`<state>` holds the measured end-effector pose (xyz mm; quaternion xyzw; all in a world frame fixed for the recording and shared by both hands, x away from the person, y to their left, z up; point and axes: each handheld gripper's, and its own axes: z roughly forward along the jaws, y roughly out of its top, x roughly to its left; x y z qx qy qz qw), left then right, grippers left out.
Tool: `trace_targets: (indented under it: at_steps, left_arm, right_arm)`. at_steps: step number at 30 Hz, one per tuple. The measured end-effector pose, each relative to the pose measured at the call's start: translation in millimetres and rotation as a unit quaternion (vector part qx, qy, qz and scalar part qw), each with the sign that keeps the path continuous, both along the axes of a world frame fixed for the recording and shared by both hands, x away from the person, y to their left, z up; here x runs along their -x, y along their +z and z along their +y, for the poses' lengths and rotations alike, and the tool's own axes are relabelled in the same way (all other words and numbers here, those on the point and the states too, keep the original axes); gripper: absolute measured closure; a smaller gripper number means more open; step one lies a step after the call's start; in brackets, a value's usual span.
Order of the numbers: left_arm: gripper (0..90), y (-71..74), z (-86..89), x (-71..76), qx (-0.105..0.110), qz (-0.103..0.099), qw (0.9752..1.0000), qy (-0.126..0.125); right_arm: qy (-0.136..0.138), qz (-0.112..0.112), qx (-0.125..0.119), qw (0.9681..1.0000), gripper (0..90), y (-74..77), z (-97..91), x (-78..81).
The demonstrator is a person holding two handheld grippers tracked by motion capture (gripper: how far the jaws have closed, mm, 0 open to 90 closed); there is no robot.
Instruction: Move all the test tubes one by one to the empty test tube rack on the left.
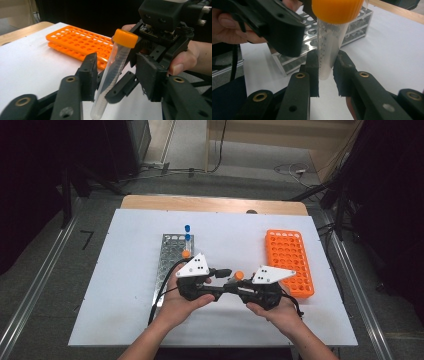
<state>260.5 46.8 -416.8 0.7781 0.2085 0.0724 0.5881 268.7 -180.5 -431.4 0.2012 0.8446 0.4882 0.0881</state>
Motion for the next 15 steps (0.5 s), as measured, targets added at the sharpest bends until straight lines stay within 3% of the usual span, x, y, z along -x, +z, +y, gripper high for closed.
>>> trace_targets:
  at_steps: [5, 15]
  left_arm:
    - [65.9, -1.8, -1.5, -1.2, -0.001, 0.007, 0.9998, -0.018]
    - [74.1, -1.2, -0.4, 2.4, -0.015, -0.026, 0.9995, -0.007]
  right_arm:
    - [0.009, -0.008, 0.014, 0.9998, 73.1, -0.7, 6.7, 5.4]
    - [0.026, 0.007, 0.014, 0.9995, 71.3, -1.9, 8.7, 6.1]
